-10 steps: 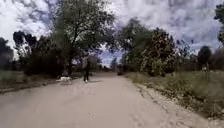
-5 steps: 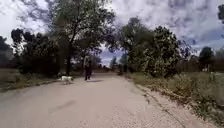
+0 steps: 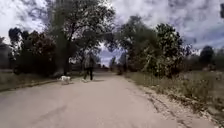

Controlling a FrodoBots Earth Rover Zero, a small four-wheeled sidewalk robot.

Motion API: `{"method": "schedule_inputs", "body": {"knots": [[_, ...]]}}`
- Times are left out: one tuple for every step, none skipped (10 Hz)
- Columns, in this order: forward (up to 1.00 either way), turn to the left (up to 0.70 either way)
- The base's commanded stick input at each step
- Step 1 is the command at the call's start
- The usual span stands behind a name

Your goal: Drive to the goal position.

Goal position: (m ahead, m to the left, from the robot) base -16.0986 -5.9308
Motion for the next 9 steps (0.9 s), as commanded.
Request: {"method": "schedule_inputs", "body": {"knots": [[0.85,0.00],[0.85,0.00],[0.85,0.00],[0.85,0.00],[0.85,0.00],[0.85,0.00],[0.85,0.00],[0.85,0.00],[0.85,0.00]]}}
